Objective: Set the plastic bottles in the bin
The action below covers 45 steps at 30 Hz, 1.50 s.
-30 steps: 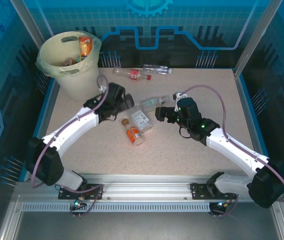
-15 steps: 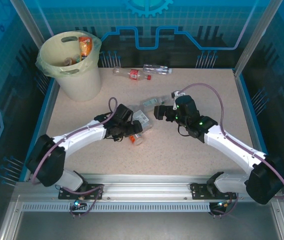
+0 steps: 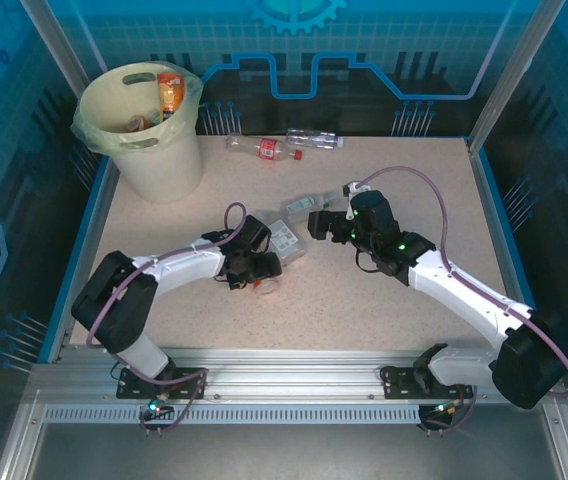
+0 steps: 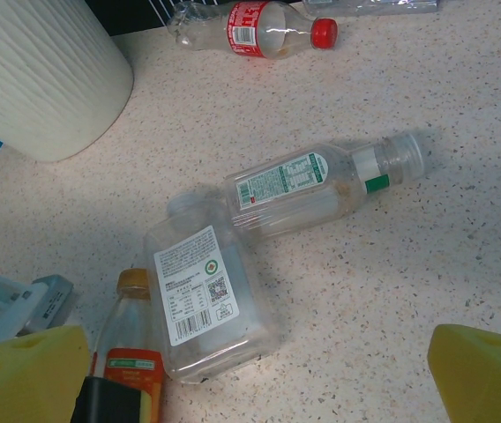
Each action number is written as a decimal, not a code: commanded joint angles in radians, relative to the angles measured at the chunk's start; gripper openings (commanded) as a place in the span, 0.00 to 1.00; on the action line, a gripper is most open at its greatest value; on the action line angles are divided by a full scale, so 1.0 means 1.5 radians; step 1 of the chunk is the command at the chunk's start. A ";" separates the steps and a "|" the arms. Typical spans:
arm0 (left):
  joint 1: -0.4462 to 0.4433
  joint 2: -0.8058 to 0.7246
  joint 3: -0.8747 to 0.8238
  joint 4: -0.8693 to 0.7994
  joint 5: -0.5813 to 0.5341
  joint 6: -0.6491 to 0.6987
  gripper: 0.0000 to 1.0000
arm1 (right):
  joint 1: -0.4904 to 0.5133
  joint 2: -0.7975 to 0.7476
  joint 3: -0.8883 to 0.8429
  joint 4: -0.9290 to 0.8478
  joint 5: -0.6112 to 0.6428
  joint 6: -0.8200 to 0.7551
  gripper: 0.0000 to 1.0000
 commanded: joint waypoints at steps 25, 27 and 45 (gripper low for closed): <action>0.041 -0.124 -0.072 0.132 -0.036 0.123 0.49 | -0.008 -0.037 0.052 -0.020 0.007 -0.024 1.00; 0.041 -0.140 -0.066 0.134 -0.039 0.135 0.49 | -0.009 -0.037 0.051 -0.019 0.008 -0.023 1.00; 0.041 -0.155 0.093 0.182 -0.023 0.206 0.47 | -0.008 -0.011 0.021 0.038 -0.044 0.011 1.00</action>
